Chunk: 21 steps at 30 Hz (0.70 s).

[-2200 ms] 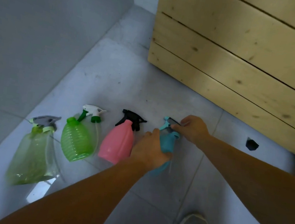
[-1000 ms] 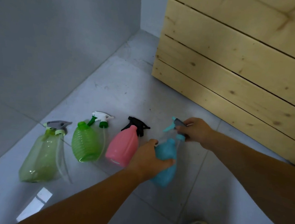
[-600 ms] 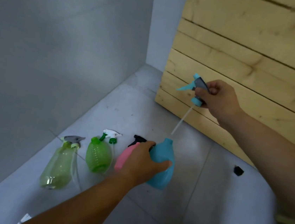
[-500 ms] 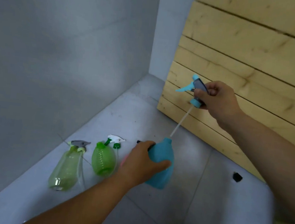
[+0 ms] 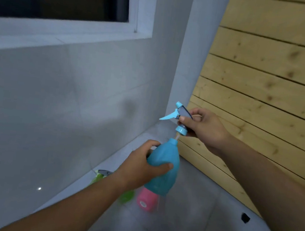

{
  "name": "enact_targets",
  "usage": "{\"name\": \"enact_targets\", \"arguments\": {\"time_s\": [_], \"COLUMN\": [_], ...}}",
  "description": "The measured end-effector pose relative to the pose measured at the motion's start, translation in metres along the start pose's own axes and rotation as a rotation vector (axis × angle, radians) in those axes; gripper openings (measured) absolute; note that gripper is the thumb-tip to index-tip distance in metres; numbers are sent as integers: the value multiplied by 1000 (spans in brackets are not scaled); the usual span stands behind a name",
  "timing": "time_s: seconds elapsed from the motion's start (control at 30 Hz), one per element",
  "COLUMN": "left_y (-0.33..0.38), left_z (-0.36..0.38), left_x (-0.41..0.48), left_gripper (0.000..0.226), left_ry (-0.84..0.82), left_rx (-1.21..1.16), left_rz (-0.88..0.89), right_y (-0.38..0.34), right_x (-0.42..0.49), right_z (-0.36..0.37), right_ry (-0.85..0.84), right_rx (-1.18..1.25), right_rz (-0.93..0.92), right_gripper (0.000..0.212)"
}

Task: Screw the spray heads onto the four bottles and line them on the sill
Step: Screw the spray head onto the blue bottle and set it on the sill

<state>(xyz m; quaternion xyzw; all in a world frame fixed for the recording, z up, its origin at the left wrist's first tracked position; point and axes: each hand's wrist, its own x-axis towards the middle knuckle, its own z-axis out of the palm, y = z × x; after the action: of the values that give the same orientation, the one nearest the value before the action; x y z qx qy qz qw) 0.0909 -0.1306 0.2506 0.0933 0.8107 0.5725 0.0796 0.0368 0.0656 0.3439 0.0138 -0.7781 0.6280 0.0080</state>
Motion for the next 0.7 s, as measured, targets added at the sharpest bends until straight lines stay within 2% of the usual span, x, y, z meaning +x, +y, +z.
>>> {"name": "enact_targets", "arguments": {"time_s": [0.13, 0.27, 0.4, 0.53, 0.7], "left_y": [31, 51, 65, 66, 65], "left_z": [-24, -47, -67, -80, -88], "left_x": [-18, -35, -50, -61, -64], "left_gripper": [60, 61, 51, 40, 47], "left_ry": [36, 34, 27, -2, -62], "left_rx": [-84, -112, -158, -210, -302], "left_rz": [56, 96, 120, 110, 14], "right_y": [-29, -53, -68, -67, -58], "right_x": [-20, -35, -45, -49, -49], "right_z": [18, 27, 42, 53, 53], "right_ry": [-61, -52, -64, -110, -251], "right_rx": [23, 85, 113, 143, 209], "right_rz": [-37, -80, -122, -128, -94], "right_gripper": [28, 32, 28, 26, 36]}}
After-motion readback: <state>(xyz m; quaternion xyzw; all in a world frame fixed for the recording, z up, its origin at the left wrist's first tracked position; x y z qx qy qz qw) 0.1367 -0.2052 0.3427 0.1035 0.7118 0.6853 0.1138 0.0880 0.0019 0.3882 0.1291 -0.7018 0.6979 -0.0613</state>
